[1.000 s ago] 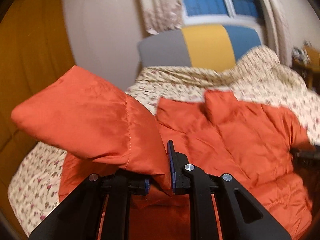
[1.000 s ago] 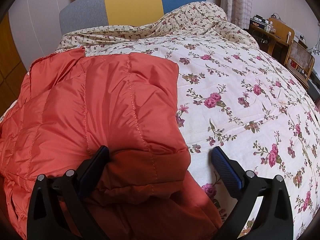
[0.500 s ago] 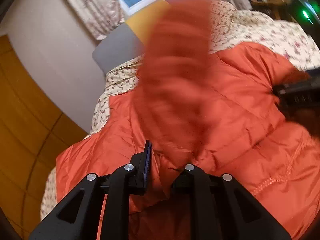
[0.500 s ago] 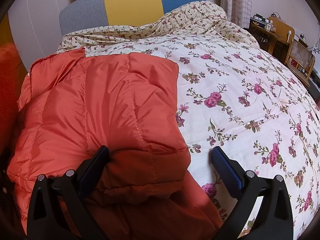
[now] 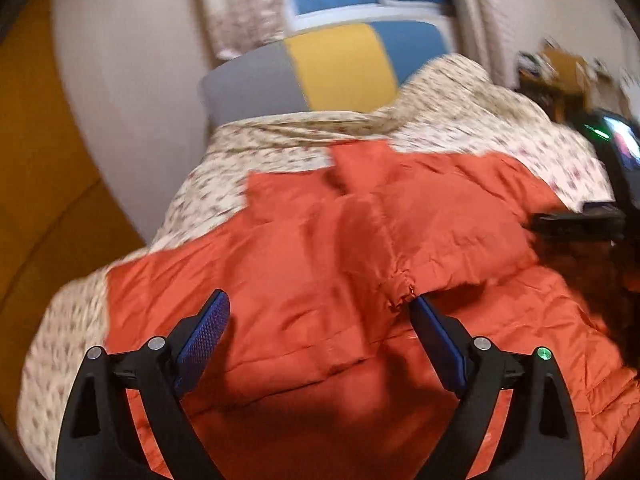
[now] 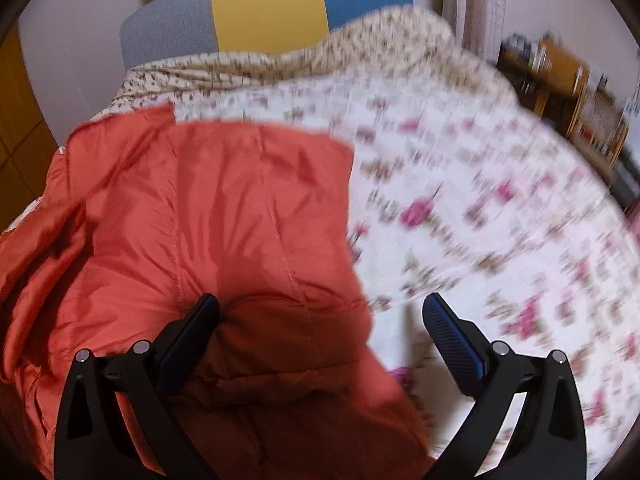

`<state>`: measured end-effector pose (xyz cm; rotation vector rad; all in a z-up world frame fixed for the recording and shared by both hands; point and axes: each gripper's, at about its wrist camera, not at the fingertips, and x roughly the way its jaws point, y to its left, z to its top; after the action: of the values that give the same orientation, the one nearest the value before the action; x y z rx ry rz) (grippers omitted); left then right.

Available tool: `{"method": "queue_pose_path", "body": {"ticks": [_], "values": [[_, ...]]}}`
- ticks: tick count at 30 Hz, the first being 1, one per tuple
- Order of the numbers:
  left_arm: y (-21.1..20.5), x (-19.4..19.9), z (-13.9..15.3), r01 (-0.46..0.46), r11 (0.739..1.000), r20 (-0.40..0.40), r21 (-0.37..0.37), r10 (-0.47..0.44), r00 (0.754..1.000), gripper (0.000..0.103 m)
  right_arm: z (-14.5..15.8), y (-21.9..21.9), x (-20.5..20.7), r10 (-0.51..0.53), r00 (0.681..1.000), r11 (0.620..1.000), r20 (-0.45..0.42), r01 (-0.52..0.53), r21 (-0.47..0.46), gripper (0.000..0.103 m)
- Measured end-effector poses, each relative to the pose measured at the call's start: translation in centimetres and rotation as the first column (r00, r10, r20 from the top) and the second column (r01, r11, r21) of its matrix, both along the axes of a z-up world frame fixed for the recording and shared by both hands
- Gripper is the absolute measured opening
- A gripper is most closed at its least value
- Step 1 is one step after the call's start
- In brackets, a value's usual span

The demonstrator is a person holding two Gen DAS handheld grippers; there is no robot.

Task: Fold large clothes

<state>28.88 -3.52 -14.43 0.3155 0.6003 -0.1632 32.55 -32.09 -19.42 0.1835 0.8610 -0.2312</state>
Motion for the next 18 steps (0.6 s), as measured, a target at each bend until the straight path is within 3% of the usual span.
{"method": "queue_pose_path", "body": {"ticks": [3, 6, 10, 12, 16, 18], "values": [[2.6, -0.9, 0.7, 0.001, 0.993, -0.001, -0.118, -0.002, 1.0, 0.09, 3.9, 1.3, -2.3, 0.018, 0.99, 1.0, 0.138, -0.019, 0.008, 0.101], [2.4, -0.7, 0.1, 0.041, 0.988, -0.018, -0.147, -0.044, 0.999, 0.09, 6.0, 3.6, -2.9, 0.085, 0.976, 0.992, 0.2, -0.101, 0.072, 0.101], [-0.5, -1.0, -1.3, 0.203, 0.954, -0.096, -0.22, -0.228, 0.969, 0.09, 7.9, 7.1, -3.0, 0.11, 0.959, 0.992, 0.262, -0.121, 0.027, 0.101], [-1.2, -2.1, -0.9, 0.256, 0.931, -0.083, -0.258, -0.286, 0.955, 0.091, 8.3, 8.1, -3.2, 0.116, 0.954, 0.991, 0.277, -0.13, 0.03, 0.101], [1.6, -2.9, 0.1, 0.199, 0.933, -0.027, -0.3, -0.217, 0.976, 0.091, 8.2, 9.4, -3.2, 0.202, 0.948, 0.972, 0.244, -0.225, 0.071, 0.101], [5.2, -2.8, 0.3, 0.067, 0.942, 0.001, -0.33, -0.07, 0.998, 0.091, 7.4, 10.4, -3.1, 0.236, 0.946, 0.959, 0.222, -0.264, 0.107, 0.101]]}}
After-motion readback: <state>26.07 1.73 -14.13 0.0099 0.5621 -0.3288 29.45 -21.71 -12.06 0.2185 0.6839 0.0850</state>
